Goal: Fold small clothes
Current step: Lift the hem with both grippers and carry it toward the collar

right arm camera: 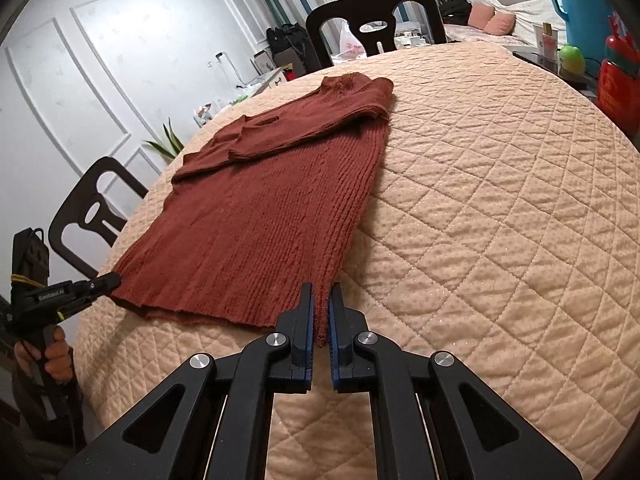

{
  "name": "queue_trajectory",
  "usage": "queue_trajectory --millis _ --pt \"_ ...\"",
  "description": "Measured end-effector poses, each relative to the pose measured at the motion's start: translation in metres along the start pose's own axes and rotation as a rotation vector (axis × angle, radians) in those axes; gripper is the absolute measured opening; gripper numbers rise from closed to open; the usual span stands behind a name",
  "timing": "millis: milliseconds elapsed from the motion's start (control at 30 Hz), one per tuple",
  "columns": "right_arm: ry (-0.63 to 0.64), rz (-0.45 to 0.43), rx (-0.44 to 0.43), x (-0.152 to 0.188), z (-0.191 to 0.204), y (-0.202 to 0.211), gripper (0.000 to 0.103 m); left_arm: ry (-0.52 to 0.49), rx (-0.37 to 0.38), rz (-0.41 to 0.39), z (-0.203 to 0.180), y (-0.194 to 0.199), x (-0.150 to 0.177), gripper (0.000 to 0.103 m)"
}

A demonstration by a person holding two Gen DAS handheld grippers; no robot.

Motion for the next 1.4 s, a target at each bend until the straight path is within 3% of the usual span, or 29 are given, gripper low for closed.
queue_trajectory --millis 300,367,433,500,600,733,867,967,1000,1033,1400 --pt "-0.024 -0.011 0.005 0.001 -0.005 0.003 0.005 0.017 -0.026 0.029 0.012 -0.009 0.005 0.009" --pt "-0.025 -0.01 0.014 0.003 -0.005 0.002 0.005 0.039 -0.013 0.031 0.016 -0.011 0.003 0.017" --pt "-0.026 -0.007 0.015 0.003 -0.005 0.001 0.005 0.083 0.017 0.039 0.019 -0.013 0.003 0.04" --pt "-0.029 -0.006 0.015 0.004 -0.006 0.002 0.005 0.139 0.066 0.057 0.022 -0.018 0.003 0.043" --pt "-0.036 -0.006 0.015 0.004 -0.008 0.002 0.005 0.135 0.059 0.052 0.02 -0.019 0.002 0.043" --pt "-0.036 -0.005 0.017 0.005 -0.008 0.001 0.005 0.153 0.061 0.054 0.019 -0.022 0.002 0.041" --pt "-0.038 -0.003 0.016 0.006 -0.008 0.0 0.005 0.107 0.012 0.05 0.017 -0.023 0.004 0.033" --pt "-0.039 -0.003 0.017 0.006 -0.008 0.0 0.005 0.135 0.03 0.062 0.019 -0.026 0.003 0.028" --pt "-0.04 -0.002 0.018 0.006 -0.008 0.0 0.005 0.137 0.023 0.06 0.021 -0.026 0.002 0.014" --pt "-0.041 -0.001 0.018 0.006 -0.008 -0.001 0.005 0.131 0.039 0.077 0.021 -0.03 0.004 0.007" --pt "-0.051 -0.023 -0.01 0.004 -0.006 0.007 0.005 0.143 0.066 0.017 0.028 -0.009 -0.002 0.006"
Point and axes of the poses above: each gripper's, at about its wrist camera, not at the fingertips, and y roughly against the way its jaws point, z to its left, x to its underside, the point moved 8 cm from there along -y, roughly the way its jaws point, and after that the axes turned 2 degrees about -y, right-handed, at the moved point
